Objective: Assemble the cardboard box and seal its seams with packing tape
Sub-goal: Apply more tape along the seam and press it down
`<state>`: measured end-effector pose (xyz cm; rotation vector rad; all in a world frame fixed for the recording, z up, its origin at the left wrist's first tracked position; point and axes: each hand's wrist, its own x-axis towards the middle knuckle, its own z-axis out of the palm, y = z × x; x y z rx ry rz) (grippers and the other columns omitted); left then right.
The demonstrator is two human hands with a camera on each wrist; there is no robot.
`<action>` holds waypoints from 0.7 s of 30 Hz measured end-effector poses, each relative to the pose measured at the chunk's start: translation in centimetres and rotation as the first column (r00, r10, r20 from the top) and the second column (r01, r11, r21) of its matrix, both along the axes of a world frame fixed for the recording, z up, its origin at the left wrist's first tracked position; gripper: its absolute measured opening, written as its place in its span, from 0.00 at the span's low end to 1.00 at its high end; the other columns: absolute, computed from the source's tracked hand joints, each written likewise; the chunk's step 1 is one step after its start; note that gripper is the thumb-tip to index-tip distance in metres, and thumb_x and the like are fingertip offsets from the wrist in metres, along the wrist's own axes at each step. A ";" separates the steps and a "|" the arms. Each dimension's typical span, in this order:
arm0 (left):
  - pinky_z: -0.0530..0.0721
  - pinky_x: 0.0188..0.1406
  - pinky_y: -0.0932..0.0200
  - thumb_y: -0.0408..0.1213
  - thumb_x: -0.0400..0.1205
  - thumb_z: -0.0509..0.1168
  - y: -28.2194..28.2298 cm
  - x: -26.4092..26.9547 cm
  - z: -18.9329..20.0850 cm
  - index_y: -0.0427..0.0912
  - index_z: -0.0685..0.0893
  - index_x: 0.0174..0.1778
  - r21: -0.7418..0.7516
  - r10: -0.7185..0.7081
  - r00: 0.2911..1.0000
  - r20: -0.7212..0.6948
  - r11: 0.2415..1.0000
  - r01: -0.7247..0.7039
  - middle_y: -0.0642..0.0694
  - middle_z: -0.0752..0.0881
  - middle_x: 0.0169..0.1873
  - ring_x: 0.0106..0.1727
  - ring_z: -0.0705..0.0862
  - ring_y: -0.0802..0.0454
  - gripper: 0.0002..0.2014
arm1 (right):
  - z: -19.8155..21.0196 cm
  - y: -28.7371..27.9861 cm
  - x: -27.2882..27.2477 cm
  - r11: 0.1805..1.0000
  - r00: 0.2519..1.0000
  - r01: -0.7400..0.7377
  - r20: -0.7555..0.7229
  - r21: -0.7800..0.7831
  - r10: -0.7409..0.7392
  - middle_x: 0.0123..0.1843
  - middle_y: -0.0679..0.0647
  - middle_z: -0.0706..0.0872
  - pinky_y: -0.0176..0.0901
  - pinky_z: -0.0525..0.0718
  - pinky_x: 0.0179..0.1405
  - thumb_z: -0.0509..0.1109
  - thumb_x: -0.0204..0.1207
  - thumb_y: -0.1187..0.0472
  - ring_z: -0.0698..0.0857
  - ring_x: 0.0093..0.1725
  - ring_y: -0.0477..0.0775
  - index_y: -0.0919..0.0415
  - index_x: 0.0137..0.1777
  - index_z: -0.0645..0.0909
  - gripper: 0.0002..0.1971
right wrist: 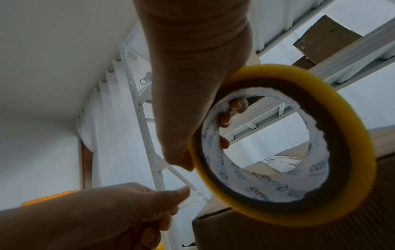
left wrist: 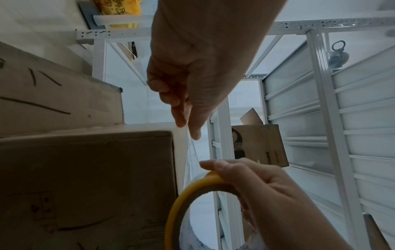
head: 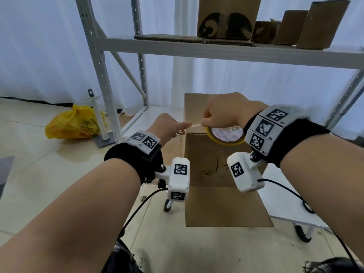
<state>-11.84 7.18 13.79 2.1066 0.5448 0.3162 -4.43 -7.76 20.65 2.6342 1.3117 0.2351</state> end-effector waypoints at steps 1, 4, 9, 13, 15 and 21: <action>0.73 0.29 0.63 0.52 0.77 0.70 -0.1 0.0 0.0 0.36 0.84 0.33 0.020 0.000 1.000 -0.009 1.000 0.000 0.45 0.88 0.35 0.27 0.75 0.56 0.19 | -0.1 0.1 -0.1 1.000 1.000 -0.003 0.005 -0.001 0.003 0.46 0.53 0.87 0.40 0.75 0.33 0.58 0.79 0.44 0.82 0.38 0.51 0.57 0.44 0.87 0.21; 0.70 0.27 0.64 0.51 0.78 0.69 -0.5 -0.3 0.1 0.37 0.85 0.34 0.050 0.008 1.000 -0.016 0.999 -0.007 0.48 0.83 0.30 0.27 0.74 0.57 0.19 | -0.3 -0.2 -0.1 0.997 1.000 -0.025 0.011 0.077 0.024 0.52 0.51 0.85 0.41 0.74 0.37 0.60 0.79 0.45 0.83 0.46 0.51 0.54 0.54 0.83 0.17; 0.70 0.29 0.67 0.49 0.81 0.66 -0.8 -0.6 0.4 0.38 0.84 0.38 0.051 0.016 0.998 0.054 0.999 -0.019 0.49 0.84 0.33 0.30 0.75 0.59 0.16 | -1.5 -2.3 0.8 0.915 0.990 0.137 -0.084 0.380 -0.114 0.53 0.49 0.82 0.51 0.81 0.49 0.64 0.66 0.25 0.81 0.52 0.53 0.50 0.61 0.75 0.33; 0.73 0.35 0.64 0.49 0.81 0.67 -0.8 -0.3 0.6 0.38 0.85 0.39 0.019 -0.011 0.995 0.099 1.000 0.009 0.50 0.86 0.35 0.34 0.78 0.60 0.16 | -1.9 -3.2 1.3 0.798 0.961 0.258 -0.227 0.546 -0.155 0.39 0.46 0.82 0.52 0.81 0.51 0.53 0.74 0.27 0.83 0.46 0.53 0.53 0.43 0.79 0.29; 0.72 0.33 0.65 0.48 0.80 0.68 -0.8 -0.2 0.7 0.36 0.86 0.39 0.004 -0.024 0.995 0.094 1.000 0.023 0.51 0.85 0.32 0.33 0.77 0.61 0.16 | -1.3 -3.2 1.0 0.785 0.956 0.266 -0.259 0.559 -0.139 0.39 0.48 0.83 0.50 0.80 0.48 0.59 0.78 0.37 0.83 0.44 0.53 0.55 0.41 0.80 0.22; 0.73 0.32 0.64 0.47 0.79 0.70 0.0 -0.2 0.7 0.40 0.83 0.31 0.029 0.035 0.996 0.087 0.999 -0.038 0.50 0.86 0.31 0.30 0.76 0.60 0.15 | 0.3 -1.0 0.0 0.948 0.981 0.166 0.047 0.271 -0.186 0.42 0.52 0.84 0.41 0.70 0.32 0.64 0.76 0.50 0.82 0.41 0.55 0.56 0.49 0.85 0.13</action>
